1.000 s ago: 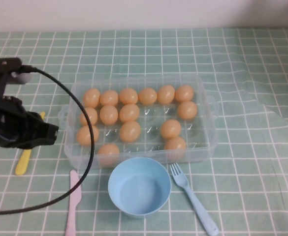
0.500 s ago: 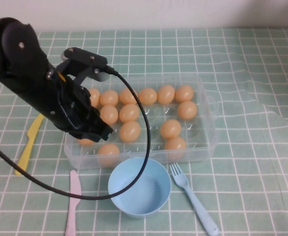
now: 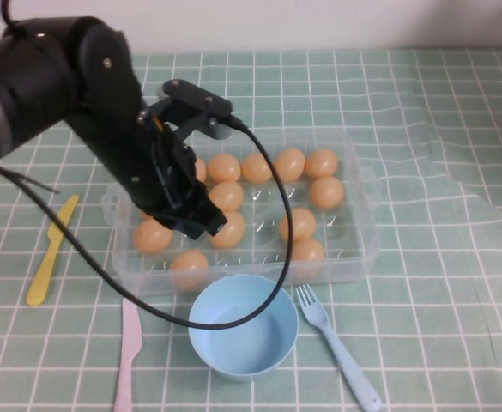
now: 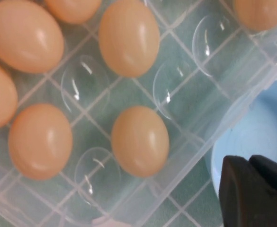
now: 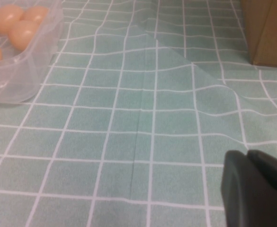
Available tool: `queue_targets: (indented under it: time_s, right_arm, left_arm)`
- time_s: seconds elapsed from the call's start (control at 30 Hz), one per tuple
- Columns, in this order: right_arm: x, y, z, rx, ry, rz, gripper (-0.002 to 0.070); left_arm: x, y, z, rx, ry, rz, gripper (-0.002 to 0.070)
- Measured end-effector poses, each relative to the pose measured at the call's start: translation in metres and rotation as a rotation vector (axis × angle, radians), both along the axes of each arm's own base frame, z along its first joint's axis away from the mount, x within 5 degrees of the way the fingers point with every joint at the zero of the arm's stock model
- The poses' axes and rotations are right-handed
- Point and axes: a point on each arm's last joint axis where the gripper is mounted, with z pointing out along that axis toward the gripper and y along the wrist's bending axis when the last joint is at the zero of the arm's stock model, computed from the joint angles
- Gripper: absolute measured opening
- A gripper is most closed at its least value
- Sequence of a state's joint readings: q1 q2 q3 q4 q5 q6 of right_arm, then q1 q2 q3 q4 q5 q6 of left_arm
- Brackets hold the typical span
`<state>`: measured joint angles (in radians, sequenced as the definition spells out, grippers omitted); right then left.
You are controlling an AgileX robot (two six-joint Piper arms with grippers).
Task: Take an egg out of the egg box
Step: Pick up the egg from the plastic box
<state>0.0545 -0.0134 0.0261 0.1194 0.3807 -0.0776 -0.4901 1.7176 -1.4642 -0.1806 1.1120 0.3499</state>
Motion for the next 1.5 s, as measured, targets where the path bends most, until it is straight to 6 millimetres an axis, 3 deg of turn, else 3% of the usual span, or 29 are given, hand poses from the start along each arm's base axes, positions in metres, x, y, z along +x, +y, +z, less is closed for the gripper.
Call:
queue_targets:
  time_s: [0.1,0.4,0.5,0.67,0.77,1.2,1.5]
  right_arm:
    - [0.0,0.0,0.0,0.0,0.0,0.0,-0.0017]
    - [0.0,0.0,0.0,0.0,0.0,0.0,-0.0017]
    - [0.0,0.0,0.0,0.0,0.0,0.0,-0.0017]
    - [0.0,0.0,0.0,0.0,0.0,0.0,-0.0017]
    - [0.0,0.0,0.0,0.0,0.0,0.0,-0.0017]
    - [0.0,0.0,0.0,0.0,0.0,0.0,-0.0017]
    - [0.0,0.0,0.0,0.0,0.0,0.0,-0.0017]
  left_arm:
    - [0.005,-0.008,-0.002,0.042,0.007,-0.031,-0.0003]
    - [0.019,-0.006,-0.017,0.167,0.006,-0.021,0.0009]
    - [0.024,-0.006,-0.025,0.193,0.004,-0.026,0.008]
    - [0.03,-0.007,-0.036,0.231,0.002,-0.033,0.0274]
    - [0.033,-0.008,-0.038,0.232,-0.019,-0.036,0.0326]
    - [0.041,-0.011,-0.043,0.246,-0.093,-0.126,0.0347]
    - [0.05,-0.017,-0.067,0.265,-0.068,-0.193,0.0411]
